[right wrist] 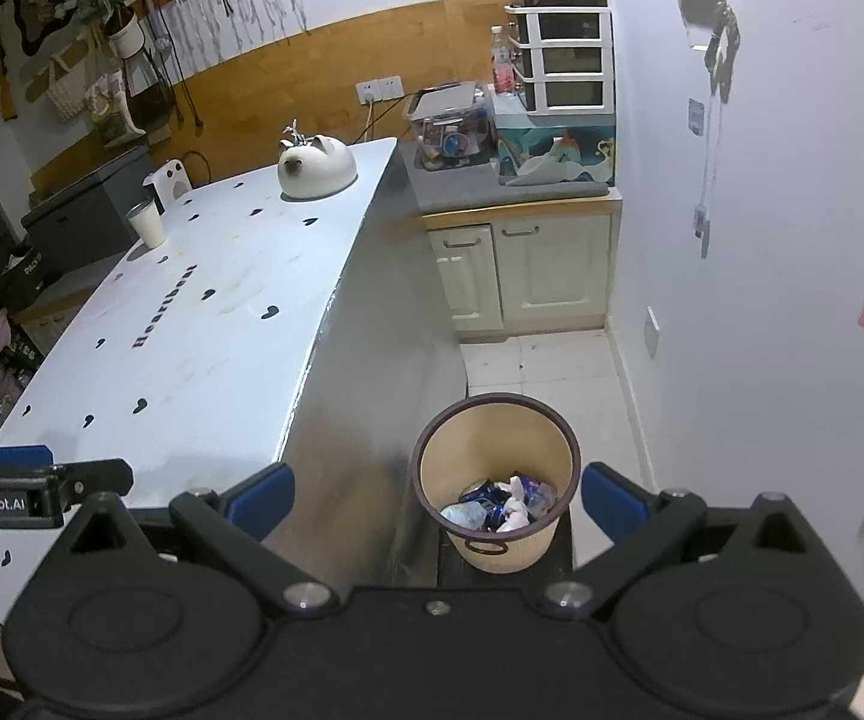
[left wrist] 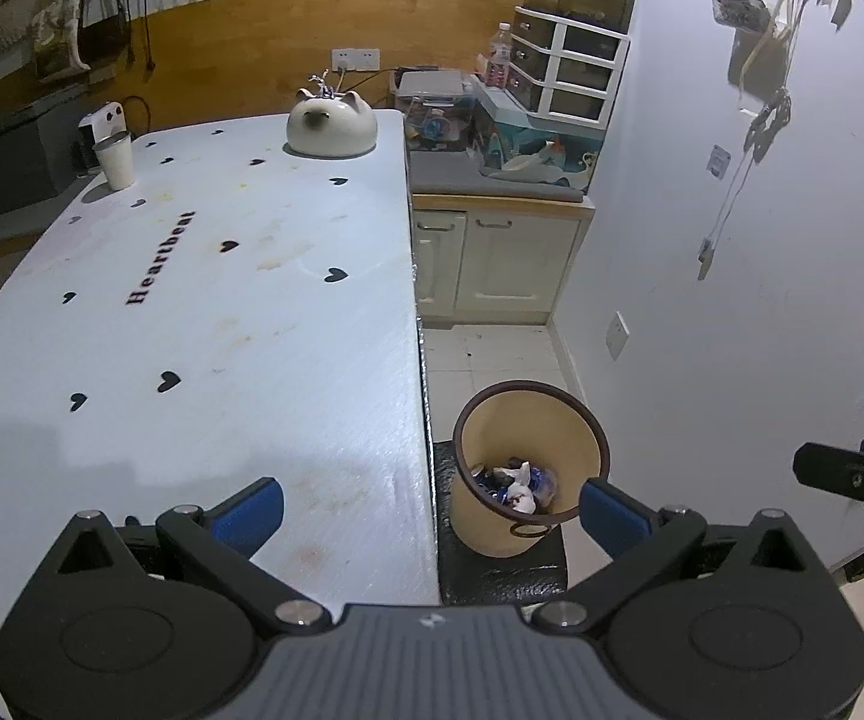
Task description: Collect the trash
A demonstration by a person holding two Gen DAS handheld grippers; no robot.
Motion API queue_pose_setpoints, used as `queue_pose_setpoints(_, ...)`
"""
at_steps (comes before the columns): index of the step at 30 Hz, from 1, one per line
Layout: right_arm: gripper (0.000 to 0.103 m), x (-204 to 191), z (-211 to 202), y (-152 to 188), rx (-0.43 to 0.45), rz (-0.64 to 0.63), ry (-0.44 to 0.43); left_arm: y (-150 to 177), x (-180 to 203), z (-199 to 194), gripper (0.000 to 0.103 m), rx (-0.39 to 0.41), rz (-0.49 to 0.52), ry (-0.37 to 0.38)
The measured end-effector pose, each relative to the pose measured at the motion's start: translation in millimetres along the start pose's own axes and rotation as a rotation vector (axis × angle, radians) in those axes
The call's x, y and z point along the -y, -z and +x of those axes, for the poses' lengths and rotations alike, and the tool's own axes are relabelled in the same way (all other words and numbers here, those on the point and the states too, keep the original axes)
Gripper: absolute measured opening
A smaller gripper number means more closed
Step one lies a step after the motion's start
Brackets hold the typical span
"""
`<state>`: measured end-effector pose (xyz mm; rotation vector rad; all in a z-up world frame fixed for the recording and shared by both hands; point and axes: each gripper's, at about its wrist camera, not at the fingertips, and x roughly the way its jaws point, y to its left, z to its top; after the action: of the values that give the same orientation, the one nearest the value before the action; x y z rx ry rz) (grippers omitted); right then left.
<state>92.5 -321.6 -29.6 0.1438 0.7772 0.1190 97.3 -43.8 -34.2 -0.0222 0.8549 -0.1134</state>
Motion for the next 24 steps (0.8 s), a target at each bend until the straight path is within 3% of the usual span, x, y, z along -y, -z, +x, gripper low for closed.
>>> queue_pose_setpoints(12,0.103,-14.7,-12.2,19.7,0.012,-0.014,0.032,12.4,-1.3,-9.2,0.103,0.008,0.016,0.007)
queue_pose_setpoints(24,0.103,-24.4,-10.4,18.9,0.007,-0.040,0.034,14.1,-5.4,-10.7,0.103,0.013,-0.006,-0.009)
